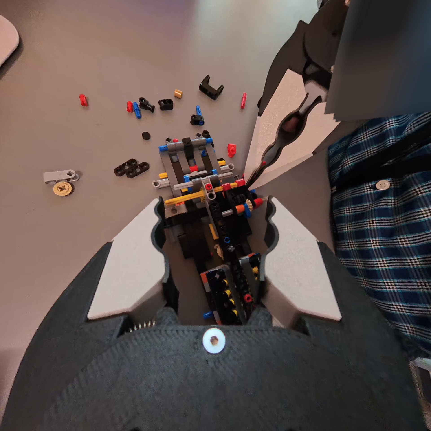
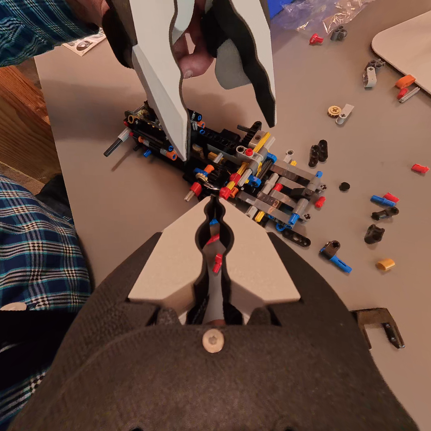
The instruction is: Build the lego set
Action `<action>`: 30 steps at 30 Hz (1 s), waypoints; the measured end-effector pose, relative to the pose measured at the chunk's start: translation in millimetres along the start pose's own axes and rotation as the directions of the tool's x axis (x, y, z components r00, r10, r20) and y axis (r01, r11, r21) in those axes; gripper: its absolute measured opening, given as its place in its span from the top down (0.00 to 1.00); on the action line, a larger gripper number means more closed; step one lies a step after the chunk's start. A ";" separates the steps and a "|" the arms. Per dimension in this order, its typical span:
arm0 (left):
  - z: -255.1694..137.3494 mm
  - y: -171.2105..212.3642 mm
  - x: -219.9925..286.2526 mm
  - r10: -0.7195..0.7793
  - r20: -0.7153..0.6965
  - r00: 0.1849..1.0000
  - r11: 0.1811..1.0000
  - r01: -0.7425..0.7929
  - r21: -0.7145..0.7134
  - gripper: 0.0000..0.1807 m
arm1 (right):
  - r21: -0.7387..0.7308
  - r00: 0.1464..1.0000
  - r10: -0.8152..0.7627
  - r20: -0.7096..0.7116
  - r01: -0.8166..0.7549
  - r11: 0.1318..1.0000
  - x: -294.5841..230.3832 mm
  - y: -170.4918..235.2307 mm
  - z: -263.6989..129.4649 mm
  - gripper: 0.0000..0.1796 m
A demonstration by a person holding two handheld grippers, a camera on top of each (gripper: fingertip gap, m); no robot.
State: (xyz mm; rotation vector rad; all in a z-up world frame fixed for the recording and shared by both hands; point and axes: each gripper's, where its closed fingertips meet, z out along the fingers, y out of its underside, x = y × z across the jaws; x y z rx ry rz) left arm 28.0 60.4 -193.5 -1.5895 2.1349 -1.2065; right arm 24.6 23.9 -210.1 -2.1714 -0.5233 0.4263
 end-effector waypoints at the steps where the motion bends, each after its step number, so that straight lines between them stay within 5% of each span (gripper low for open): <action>1: 1.2 1.3 -0.4 -0.003 0.004 1.000 1.000 0.003 -0.009 0.53 | 0.001 1.000 0.001 0.000 -0.001 1.000 0.1 -0.1 0.0 1.00; 18: 4.5 -1.7 -6.9 -0.022 0.105 0.994 1.000 0.020 0.023 0.58 | 0.015 1.000 0.011 -0.008 -0.011 1.000 1.5 -2.2 -0.1 1.00; 30: 7.5 -1.4 -11.2 -0.072 0.117 0.990 0.996 0.066 0.053 0.77 | 0.018 1.000 0.015 -0.011 -0.015 1.000 2.5 -2.9 0.2 1.00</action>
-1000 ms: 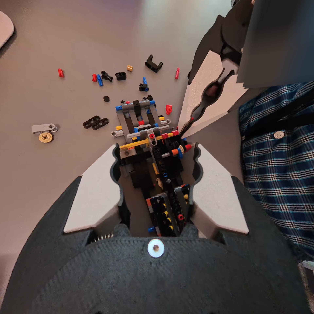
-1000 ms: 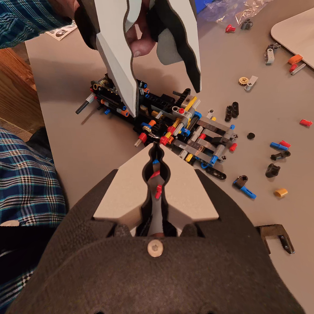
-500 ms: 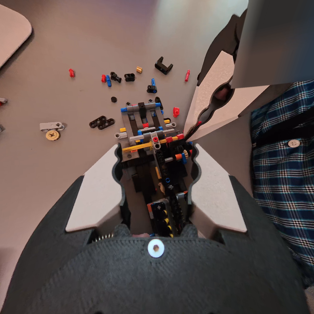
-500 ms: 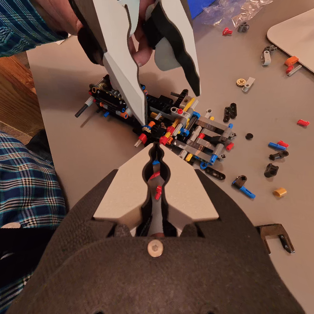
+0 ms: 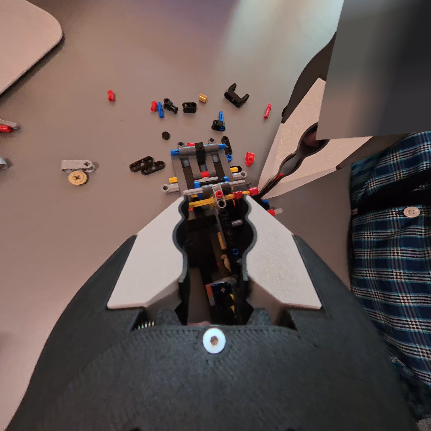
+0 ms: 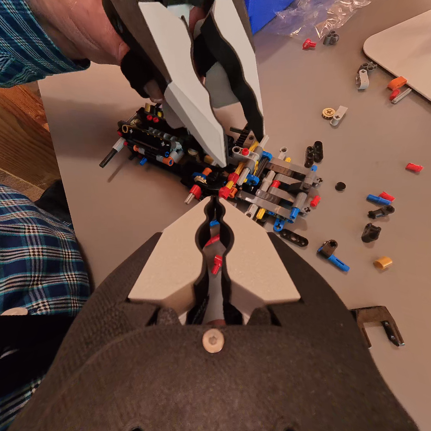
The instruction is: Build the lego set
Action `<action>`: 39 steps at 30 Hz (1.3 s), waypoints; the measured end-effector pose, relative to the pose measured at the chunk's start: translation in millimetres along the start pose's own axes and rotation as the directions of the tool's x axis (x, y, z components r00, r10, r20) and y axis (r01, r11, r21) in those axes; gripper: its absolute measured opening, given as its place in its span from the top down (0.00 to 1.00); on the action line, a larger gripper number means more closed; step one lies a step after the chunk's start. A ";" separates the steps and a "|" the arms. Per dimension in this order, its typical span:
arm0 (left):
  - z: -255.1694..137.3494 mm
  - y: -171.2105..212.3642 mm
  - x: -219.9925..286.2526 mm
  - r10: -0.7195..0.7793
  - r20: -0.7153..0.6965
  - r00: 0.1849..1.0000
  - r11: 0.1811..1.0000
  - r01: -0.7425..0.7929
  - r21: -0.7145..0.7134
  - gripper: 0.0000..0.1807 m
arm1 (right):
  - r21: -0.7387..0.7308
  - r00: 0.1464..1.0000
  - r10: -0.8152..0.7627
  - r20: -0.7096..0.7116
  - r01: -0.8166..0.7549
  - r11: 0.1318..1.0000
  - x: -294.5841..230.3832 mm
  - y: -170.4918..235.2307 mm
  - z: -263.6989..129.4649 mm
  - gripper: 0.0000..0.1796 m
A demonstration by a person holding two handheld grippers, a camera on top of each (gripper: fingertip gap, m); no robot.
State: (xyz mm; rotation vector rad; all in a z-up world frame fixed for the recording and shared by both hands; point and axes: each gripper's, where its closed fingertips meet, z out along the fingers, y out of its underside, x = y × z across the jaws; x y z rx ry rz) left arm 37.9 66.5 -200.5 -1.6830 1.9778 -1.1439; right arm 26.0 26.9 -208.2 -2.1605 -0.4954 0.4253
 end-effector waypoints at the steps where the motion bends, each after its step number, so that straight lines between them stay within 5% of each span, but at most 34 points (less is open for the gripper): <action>1: -2.4 -1.6 -2.3 0.000 0.017 1.000 1.000 0.000 0.007 0.76 | 0.001 1.000 0.001 0.000 -0.001 1.000 0.0 -0.1 0.0 1.00; 12: 0.3 7.9 -13.6 -0.008 0.148 0.989 0.997 0.020 -0.081 0.75 | 0.001 1.000 0.001 -0.001 -0.001 1.000 0.3 -0.3 0.6 1.00; 39: 1.7 6.6 -13.4 -0.001 0.145 0.989 0.997 0.013 -0.082 0.78 | 0.007 1.000 -0.001 0.006 0.001 1.000 -2.6 -3.6 5.5 1.00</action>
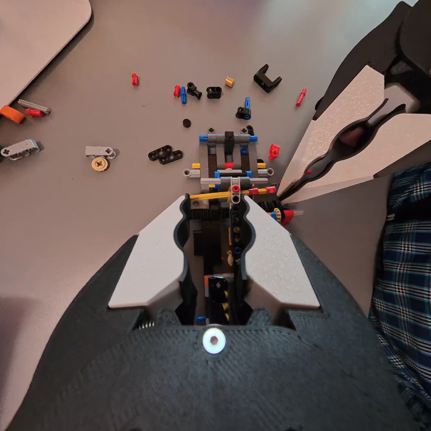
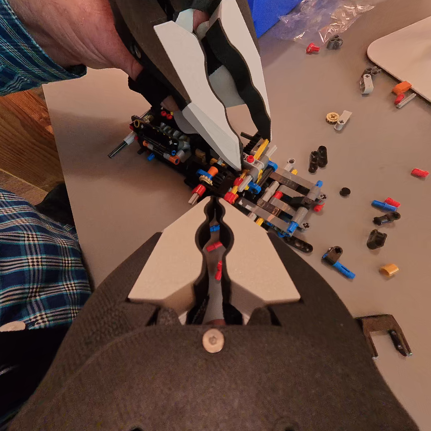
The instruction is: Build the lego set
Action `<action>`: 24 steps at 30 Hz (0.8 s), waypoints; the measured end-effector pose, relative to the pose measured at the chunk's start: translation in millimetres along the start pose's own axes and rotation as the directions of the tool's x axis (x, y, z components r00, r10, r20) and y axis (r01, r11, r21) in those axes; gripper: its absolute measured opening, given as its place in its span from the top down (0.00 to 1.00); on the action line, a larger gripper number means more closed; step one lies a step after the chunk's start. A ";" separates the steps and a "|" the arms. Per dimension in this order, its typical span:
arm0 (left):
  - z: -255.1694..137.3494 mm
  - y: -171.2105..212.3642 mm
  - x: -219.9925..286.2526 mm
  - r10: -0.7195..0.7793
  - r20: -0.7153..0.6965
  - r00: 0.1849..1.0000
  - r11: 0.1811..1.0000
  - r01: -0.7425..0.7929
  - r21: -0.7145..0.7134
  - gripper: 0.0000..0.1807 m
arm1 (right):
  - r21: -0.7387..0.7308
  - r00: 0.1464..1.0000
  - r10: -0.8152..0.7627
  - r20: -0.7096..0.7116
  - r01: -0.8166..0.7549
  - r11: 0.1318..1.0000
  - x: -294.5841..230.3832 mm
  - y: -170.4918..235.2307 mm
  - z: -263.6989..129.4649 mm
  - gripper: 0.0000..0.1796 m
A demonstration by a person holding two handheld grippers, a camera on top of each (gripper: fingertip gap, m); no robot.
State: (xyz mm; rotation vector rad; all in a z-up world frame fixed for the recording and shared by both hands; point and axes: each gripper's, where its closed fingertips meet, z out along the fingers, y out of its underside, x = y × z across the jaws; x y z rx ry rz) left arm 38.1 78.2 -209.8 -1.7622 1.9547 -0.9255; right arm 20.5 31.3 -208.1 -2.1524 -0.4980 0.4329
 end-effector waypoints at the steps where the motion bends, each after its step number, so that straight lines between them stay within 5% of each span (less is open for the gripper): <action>1: -0.1 -0.1 -0.1 0.000 -0.003 1.000 1.000 0.000 0.001 0.78 | 0.001 1.000 0.000 0.002 0.000 1.000 0.0 -0.1 0.1 1.00; 24: -0.4 -6.8 0.9 0.023 -0.087 0.996 1.000 -0.024 -0.010 0.75 | 0.014 0.999 0.006 0.049 -0.006 1.000 -4.7 4.1 -9.7 1.00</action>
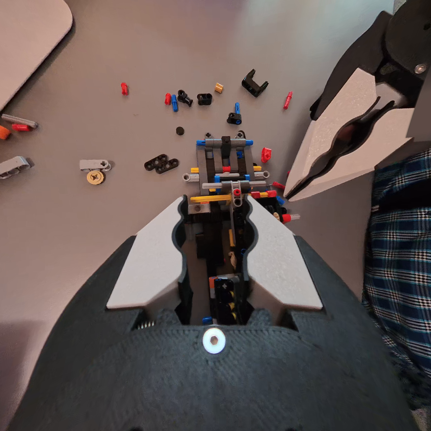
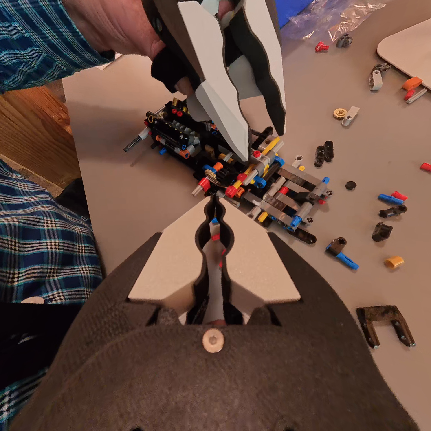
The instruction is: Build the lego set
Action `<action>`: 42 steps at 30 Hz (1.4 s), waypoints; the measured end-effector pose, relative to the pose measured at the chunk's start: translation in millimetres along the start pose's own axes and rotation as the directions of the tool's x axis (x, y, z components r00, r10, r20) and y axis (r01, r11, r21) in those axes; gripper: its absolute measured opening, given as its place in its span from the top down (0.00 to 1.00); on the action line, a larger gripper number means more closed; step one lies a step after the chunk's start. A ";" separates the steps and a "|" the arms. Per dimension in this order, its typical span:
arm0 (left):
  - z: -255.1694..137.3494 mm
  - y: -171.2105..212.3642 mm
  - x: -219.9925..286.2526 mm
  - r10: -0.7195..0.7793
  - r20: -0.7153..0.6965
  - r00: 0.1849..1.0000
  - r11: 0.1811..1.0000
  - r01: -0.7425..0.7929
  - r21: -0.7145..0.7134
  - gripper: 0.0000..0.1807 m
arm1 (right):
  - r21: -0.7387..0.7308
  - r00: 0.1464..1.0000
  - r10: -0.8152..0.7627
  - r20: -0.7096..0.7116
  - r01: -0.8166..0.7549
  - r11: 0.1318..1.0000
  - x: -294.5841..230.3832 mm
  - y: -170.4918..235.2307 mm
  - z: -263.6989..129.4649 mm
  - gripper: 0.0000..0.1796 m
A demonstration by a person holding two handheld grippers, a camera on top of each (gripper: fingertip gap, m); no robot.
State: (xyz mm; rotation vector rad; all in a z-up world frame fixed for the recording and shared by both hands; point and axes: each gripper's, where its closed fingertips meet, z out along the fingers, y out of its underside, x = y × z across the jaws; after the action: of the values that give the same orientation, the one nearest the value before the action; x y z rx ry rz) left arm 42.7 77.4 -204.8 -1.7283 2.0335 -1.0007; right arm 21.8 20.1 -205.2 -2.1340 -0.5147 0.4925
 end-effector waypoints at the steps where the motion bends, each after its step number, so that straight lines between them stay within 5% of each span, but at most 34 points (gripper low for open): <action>1: -0.4 -1.2 0.9 0.006 0.007 1.000 1.000 -0.006 -0.002 0.75 | 0.000 1.000 0.002 -0.001 -0.002 1.000 0.4 0.4 -0.5 1.00; 15: 5.5 6.1 -1.2 0.076 0.154 0.985 0.972 -0.039 -0.233 0.77 | -0.007 1.000 0.015 -0.014 -0.015 1.000 3.1 1.0 0.1 1.00; 42: 10.1 4.6 4.1 0.129 0.107 0.986 0.958 -0.096 -0.268 0.79 | 0.018 1.000 0.015 -0.010 -0.015 1.000 4.1 -3.9 -1.0 1.00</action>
State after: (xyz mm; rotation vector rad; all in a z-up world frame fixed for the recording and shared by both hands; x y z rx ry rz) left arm 44.6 70.5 -214.3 -1.7254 2.2355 -0.5942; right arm 25.0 23.7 -202.1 -2.1236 -0.4870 0.4922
